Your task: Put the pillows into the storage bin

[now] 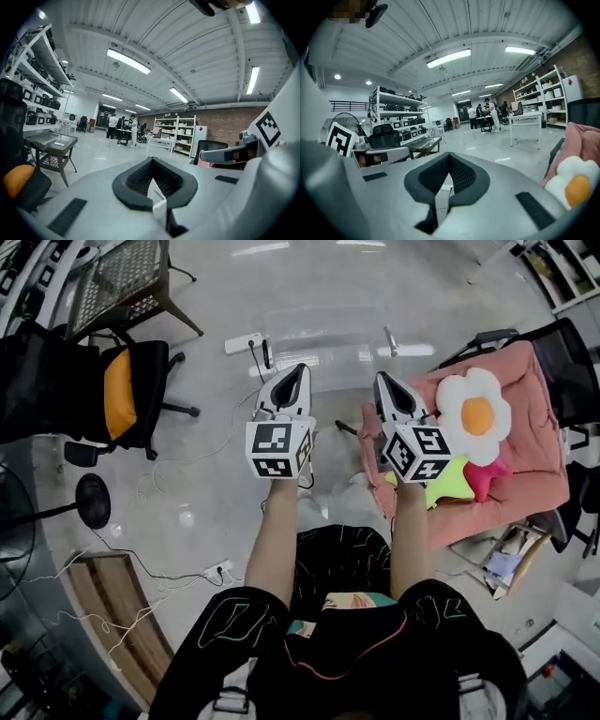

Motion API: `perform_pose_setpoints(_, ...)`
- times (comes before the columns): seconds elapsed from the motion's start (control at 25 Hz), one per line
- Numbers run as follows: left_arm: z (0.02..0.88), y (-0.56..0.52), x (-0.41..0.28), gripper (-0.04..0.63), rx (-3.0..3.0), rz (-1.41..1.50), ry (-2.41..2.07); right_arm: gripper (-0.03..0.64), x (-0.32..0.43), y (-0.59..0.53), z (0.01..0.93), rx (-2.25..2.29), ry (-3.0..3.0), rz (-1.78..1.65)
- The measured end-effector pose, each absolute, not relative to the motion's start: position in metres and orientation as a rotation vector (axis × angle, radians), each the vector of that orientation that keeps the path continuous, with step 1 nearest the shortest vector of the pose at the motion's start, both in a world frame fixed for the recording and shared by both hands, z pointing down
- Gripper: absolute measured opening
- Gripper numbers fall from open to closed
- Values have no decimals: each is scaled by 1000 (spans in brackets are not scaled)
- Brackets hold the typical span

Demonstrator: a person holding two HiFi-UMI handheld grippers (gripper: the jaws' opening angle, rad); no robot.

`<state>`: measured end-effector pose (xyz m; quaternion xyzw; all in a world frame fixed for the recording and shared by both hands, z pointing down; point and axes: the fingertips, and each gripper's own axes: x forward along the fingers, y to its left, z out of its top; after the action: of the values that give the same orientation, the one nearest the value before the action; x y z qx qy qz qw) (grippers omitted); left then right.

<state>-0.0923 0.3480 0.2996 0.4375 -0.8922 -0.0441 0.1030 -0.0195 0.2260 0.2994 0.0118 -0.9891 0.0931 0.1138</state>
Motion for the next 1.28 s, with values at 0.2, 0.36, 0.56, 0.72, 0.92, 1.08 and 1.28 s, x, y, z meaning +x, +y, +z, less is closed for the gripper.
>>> perform_pose_setpoints(0.2, 312, 268, -94, -6, 1411, -117, -2531, 0, -11, 151, 312, 186, -2883, 312)
perform_pose_setpoints(0.36, 318, 196, -85, -6, 1529, -85, -2433, 0, 4, 85, 315, 322, -2871, 343)
perform_pose_setpoints(0.56, 344, 101, -53, -6, 1661, -38, -2248, 0, 54, -6, 334, 550, -2812, 400)
perform_pose_setpoints(0.72, 370, 38, -19, -5, 1755, -35, -2112, 0, 97, -61, 363, 699, -2732, 444)
perform_pose_setpoints(0.92, 405, -21, 17, -5, 1815, 23, -1963, 0, 148, -110, 393, 849, -2635, 487)
perform_pose_setpoints(1.08, 436, -61, 38, -5, 1805, 73, -1882, 0, 187, -147, 414, 956, -2563, 517)
perform_pose_setpoints(1.28, 478, -95, 54, -3, 1775, 130, -1812, 0, 222, -185, 441, 1011, -2455, 472)
